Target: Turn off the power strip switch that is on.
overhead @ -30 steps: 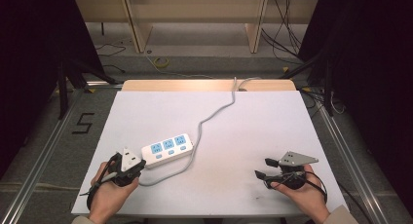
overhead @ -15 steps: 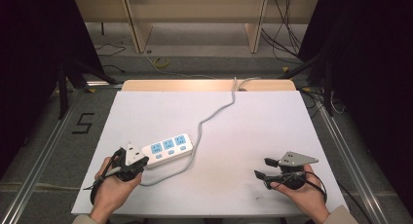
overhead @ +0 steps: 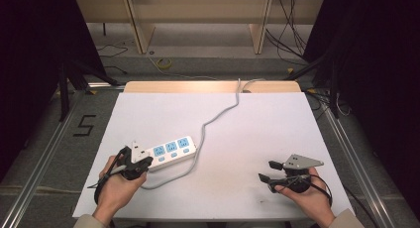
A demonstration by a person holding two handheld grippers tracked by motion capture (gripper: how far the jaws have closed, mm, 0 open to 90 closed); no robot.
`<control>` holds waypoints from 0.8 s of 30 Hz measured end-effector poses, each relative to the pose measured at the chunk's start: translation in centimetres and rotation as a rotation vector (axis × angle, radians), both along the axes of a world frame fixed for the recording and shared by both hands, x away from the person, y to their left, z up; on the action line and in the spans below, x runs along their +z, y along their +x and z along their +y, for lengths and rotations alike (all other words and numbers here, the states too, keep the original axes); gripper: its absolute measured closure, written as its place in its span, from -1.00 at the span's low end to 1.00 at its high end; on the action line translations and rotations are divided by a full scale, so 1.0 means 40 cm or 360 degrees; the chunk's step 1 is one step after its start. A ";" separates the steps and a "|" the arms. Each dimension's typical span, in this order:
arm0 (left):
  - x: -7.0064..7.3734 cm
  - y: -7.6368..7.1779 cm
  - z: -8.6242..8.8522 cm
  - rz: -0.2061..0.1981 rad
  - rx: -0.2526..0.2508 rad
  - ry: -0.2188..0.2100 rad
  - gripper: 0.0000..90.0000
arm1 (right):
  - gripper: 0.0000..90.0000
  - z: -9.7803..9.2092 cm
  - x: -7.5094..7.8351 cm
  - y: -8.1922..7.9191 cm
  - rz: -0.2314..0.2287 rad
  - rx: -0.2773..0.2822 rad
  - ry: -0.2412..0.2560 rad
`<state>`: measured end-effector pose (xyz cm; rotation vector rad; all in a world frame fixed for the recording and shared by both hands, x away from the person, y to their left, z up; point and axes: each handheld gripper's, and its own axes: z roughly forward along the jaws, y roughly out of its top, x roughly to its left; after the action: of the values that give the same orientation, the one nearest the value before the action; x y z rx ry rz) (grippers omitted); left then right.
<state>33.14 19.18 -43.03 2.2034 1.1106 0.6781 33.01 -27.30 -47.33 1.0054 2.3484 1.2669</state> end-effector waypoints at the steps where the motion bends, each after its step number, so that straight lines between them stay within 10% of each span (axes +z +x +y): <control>1: 0.000 0.000 0.000 0.0000 0.0000 0.0000 0.99 | -0.17 0.000 0.000 0.000 0.0000 0.0000 0.0000; 24: 0.017 0.029 -0.024 0.0050 -0.0009 0.0033 0.99 | -0.17 0.001 0.000 0.000 0.0003 0.0004 0.0000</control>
<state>34.30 18.20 -42.33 2.2407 1.1176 0.6575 32.99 -27.25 -47.35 1.0043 2.3518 1.2674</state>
